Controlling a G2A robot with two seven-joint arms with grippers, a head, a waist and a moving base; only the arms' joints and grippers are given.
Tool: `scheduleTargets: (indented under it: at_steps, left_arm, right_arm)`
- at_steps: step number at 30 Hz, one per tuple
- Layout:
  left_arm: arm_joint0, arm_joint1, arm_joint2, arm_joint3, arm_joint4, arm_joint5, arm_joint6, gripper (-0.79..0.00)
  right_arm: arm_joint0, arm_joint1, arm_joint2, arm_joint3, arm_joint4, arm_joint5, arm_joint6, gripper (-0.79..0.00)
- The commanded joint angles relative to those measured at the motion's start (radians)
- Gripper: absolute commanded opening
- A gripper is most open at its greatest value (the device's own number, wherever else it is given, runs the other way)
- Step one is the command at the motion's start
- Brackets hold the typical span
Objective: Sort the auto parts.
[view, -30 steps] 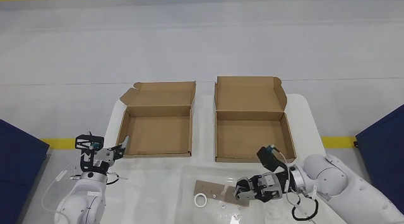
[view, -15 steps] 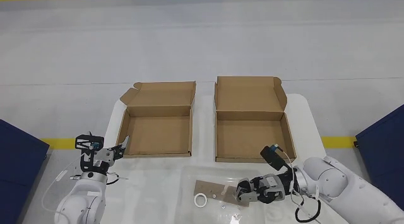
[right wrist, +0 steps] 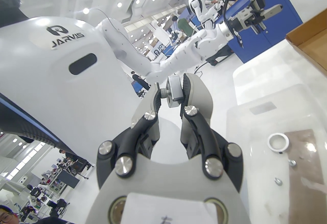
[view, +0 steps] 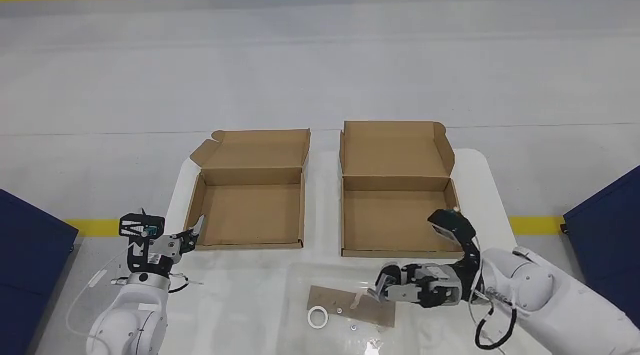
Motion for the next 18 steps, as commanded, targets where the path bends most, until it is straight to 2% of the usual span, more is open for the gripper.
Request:
scheduleTargets:
  at_steps: [1, 15, 18]
  left_arm:
    - [0.0, 0.0, 0.0, 0.0, 0.0, 0.0, 0.0, 0.0]
    - [0.0, 0.0, 0.0, 0.0, 0.0, 0.0, 0.0, 0.0]
    - [0.0, 0.0, 0.0, 0.0, 0.0, 0.0, 0.0, 0.0]
  right_arm:
    - [0.004, 0.005, 0.0, -0.012, 0.035, 0.0, 0.0, -0.785]
    - [0.015, 0.008, 0.002, -0.032, 0.046, 0.016, -0.014, -0.785]
    - [0.015, 0.002, 0.017, -0.069, 0.107, 0.0, -0.024, -0.785]
